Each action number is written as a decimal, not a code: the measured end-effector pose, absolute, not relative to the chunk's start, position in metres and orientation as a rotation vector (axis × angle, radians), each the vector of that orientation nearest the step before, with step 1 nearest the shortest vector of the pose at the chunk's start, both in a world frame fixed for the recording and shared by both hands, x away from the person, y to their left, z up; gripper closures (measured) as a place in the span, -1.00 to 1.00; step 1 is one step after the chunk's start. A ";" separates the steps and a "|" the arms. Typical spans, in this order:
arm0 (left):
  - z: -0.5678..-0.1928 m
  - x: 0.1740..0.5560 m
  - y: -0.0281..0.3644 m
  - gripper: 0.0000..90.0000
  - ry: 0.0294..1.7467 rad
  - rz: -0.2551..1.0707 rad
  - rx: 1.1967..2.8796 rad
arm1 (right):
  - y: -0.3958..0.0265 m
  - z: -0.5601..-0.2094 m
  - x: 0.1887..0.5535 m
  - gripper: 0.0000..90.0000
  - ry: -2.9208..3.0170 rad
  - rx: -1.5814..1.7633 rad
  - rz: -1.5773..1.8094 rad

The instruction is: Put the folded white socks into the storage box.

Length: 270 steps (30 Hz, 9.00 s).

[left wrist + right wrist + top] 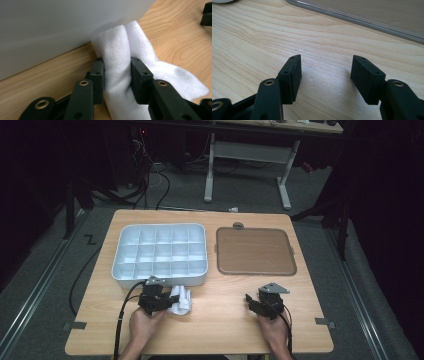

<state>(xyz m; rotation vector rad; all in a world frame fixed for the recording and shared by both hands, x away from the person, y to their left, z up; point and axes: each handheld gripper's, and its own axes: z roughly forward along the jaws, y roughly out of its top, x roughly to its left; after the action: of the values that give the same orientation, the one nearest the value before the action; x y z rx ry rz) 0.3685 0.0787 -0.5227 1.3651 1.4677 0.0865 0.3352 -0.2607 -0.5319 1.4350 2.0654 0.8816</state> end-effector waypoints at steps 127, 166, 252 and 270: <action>-0.416 0.378 0.091 0.62 1.263 0.103 1.357 | -0.260 -0.532 0.336 -0.13 2.077 1.424 0.883; -0.428 0.442 0.115 0.62 1.350 0.193 1.328 | -0.260 -0.532 0.336 -0.13 2.080 1.420 0.882; -0.489 0.448 0.102 0.69 1.413 0.360 1.613 | -0.259 -0.532 0.336 -0.13 2.081 1.421 0.884; -0.495 0.450 0.099 0.68 1.418 0.355 1.654 | -0.259 -0.532 0.336 -0.13 2.081 1.420 0.884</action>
<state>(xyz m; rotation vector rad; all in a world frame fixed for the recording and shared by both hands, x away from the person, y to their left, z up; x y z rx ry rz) 0.4499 0.0989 -0.4948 1.6537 1.4184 0.3547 0.3357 -0.2593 -0.5321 1.4203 2.0812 0.8841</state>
